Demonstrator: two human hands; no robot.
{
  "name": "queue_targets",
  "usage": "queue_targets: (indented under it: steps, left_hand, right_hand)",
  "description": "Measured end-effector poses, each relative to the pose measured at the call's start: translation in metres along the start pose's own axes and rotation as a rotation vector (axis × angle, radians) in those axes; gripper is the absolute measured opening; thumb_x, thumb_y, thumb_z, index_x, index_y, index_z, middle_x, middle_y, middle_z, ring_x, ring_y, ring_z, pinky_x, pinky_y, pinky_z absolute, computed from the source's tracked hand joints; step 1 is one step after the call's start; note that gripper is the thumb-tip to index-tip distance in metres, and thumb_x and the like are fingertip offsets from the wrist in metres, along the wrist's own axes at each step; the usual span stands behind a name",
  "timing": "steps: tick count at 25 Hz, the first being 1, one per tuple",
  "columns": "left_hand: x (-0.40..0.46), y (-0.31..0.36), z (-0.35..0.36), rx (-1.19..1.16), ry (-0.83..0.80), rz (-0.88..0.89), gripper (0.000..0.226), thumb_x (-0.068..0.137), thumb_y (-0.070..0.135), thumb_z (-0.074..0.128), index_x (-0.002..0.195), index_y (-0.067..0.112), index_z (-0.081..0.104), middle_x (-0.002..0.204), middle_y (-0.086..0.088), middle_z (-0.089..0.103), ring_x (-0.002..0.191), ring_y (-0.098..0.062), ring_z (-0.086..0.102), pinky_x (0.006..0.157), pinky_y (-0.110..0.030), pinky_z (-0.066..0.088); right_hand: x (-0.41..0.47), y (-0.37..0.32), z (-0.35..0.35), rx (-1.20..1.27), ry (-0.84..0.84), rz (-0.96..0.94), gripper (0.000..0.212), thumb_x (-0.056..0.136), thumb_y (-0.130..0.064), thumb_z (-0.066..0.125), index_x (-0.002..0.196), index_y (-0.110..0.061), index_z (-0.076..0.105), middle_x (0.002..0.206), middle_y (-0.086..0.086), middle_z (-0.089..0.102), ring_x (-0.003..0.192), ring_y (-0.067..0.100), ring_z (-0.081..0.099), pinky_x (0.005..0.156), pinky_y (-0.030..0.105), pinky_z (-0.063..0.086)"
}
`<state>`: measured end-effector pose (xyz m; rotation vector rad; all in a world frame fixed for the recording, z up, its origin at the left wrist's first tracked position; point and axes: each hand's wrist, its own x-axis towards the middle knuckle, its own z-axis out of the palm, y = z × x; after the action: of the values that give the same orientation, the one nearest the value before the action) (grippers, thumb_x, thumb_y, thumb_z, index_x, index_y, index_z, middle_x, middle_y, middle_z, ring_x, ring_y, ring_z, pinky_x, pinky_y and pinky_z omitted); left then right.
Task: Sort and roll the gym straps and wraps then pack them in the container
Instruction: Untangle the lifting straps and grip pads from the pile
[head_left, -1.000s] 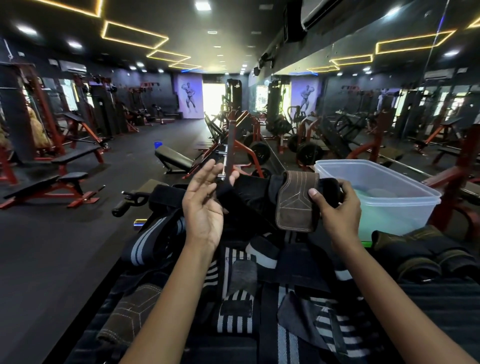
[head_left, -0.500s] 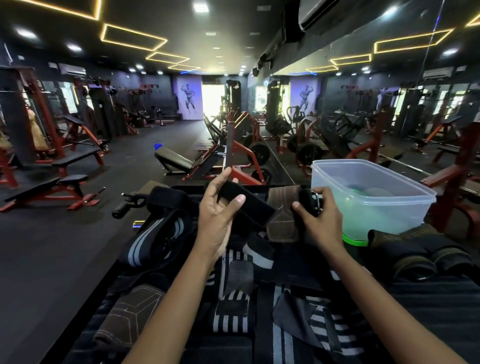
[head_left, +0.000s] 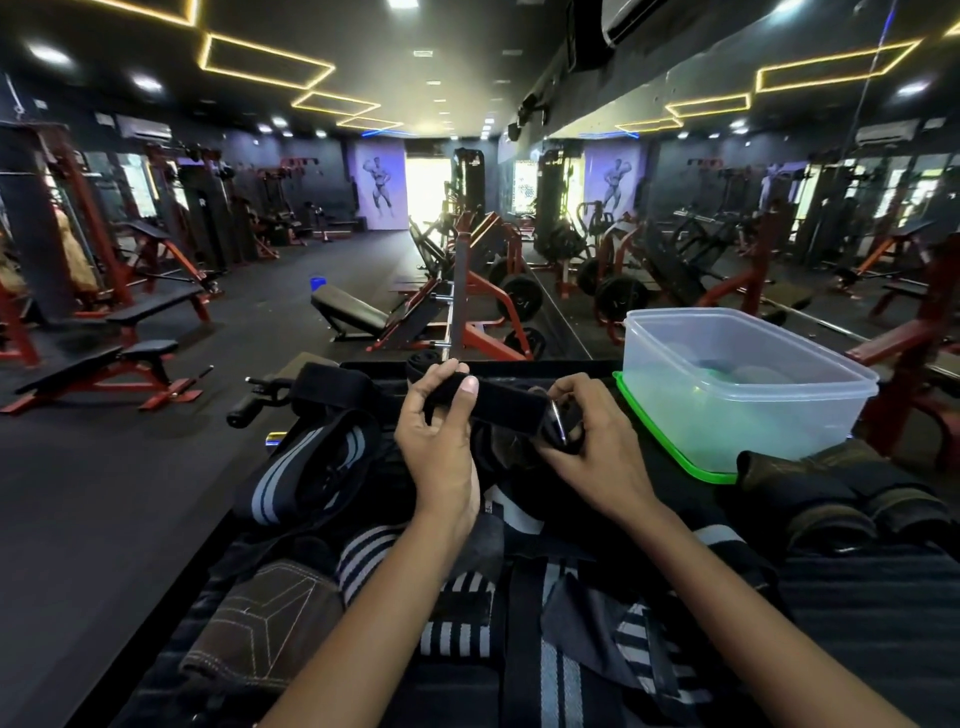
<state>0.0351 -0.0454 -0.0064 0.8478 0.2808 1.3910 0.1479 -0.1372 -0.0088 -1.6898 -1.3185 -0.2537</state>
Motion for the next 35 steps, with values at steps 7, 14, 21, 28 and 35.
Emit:
queue_targets:
  steps: [7, 14, 21, 28, 35]
  left_hand:
    - [-0.011, -0.005, -0.006, 1.014, -0.519, 0.268, 0.037, 0.097, 0.033, 0.052, 0.128, 0.014, 0.059, 0.131, 0.0, 0.048, 0.124, -0.009, 0.047, 0.105, -0.027, 0.04]
    - [-0.002, 0.018, -0.005, 1.167, -0.485, 0.106, 0.028, 0.083, 0.036, 0.07, 0.107, 0.026, 0.058, 0.106, 0.005, 0.046, 0.096, -0.008, 0.051, 0.078, -0.019, 0.042]
    - [0.007, 0.024, -0.009, 1.072, -0.302, -0.035, 0.019, 0.074, 0.024, 0.077, 0.08, 0.021, 0.06, 0.099, -0.002, 0.056, 0.076, -0.02, 0.064, 0.06, -0.037, 0.059]
    - [0.005, 0.02, -0.009, 1.053, -0.214, 0.002, 0.018, 0.07, 0.026, 0.076, 0.074, 0.026, 0.058, 0.095, -0.001, 0.06, 0.073, -0.02, 0.066, 0.061, -0.042, 0.059]
    - [-0.009, 0.005, -0.003, 0.944, -0.292, 0.033, 0.017, 0.079, 0.022, 0.075, 0.085, 0.024, 0.059, 0.104, 0.0, 0.055, 0.071, -0.023, 0.069, 0.059, -0.031, 0.059]
  right_hand:
    - [0.002, 0.01, 0.002, -0.003, 0.003, -0.001, 0.034, 0.077, -0.022, 0.072, 0.1, -0.019, 0.047, 0.097, -0.003, 0.051, 0.082, 0.013, 0.049, 0.068, 0.034, 0.043]
    - [0.009, 0.024, -0.01, 0.231, -0.215, 0.065, 0.049, 0.069, -0.019, 0.084, 0.104, -0.024, 0.05, 0.105, -0.006, 0.059, 0.094, 0.009, 0.06, 0.08, 0.034, 0.054]
    - [0.012, 0.03, -0.02, 0.518, -0.413, 0.19, 0.056, 0.063, -0.007, 0.088, 0.104, -0.024, 0.053, 0.112, 0.005, 0.056, 0.064, 0.018, 0.061, 0.064, 0.037, 0.055]
    - [0.011, 0.024, -0.016, 0.522, -0.331, 0.21, 0.057, 0.059, -0.005, 0.09, 0.104, -0.021, 0.059, 0.089, -0.01, 0.063, 0.064, 0.016, 0.059, 0.064, 0.045, 0.054]
    - [0.012, 0.02, -0.011, 0.337, -0.312, 0.043, 0.06, 0.058, -0.017, 0.091, 0.11, -0.023, 0.062, 0.108, -0.008, 0.064, 0.1, 0.011, 0.063, 0.086, 0.038, 0.055]
